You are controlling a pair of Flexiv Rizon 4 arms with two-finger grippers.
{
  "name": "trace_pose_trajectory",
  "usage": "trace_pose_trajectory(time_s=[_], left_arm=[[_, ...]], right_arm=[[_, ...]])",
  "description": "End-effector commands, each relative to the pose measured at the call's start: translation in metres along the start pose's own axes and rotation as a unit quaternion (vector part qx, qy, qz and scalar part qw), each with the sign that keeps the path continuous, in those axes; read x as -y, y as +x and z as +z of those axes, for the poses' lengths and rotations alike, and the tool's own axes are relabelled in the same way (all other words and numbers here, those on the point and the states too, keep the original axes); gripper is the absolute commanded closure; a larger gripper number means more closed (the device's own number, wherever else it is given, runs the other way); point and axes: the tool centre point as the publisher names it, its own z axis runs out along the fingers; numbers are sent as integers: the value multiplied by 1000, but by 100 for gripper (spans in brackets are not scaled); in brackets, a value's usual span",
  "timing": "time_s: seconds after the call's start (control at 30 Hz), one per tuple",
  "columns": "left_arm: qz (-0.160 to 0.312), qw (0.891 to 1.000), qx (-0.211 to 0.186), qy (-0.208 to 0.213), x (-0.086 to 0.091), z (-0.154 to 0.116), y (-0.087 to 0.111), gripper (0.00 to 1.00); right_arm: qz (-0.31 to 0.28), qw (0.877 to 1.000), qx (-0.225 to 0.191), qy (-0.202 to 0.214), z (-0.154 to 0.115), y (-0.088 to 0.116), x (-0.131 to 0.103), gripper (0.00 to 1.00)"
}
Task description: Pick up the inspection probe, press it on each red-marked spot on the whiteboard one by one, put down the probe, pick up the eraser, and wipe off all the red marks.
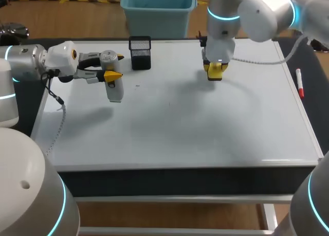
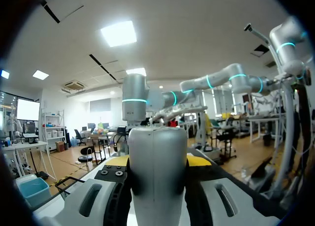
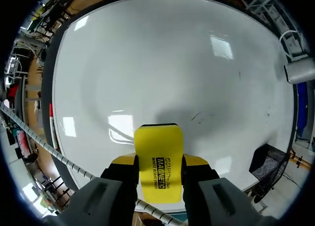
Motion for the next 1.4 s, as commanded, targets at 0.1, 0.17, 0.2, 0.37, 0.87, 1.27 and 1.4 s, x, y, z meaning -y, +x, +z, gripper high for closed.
trace_pose_trajectory(time_s=[0.1, 0.17, 0.2, 0.37, 0.87, 1.27, 1.4], left_arm=[[1, 1000, 0, 0, 1, 0, 0, 100], [1, 1000, 0, 0, 1, 0, 0, 100], [1, 1000, 0, 0, 1, 0, 0, 100], [1, 1000, 0, 0, 1, 0, 0, 100], [1, 1000, 0, 0, 1, 0, 0, 100], [1, 1000, 0, 0, 1, 0, 0, 100], [1, 1000, 0, 0, 1, 0, 0, 100]], right_arm=[[-7, 1000, -10, -23, 6, -5, 20, 100], [-6, 1000, -11, -26, 8, -5, 23, 100], [-6, 1000, -8, -29, 8, -6, 23, 100], [-1, 999, -5, -40, 15, -9, 29, 100], [-2, 999, -11, -53, 29, -11, 43, 100], [-2, 999, -13, -48, 36, -9, 52, 100], [1, 999, -16, -47, 39, -8, 55, 100]])
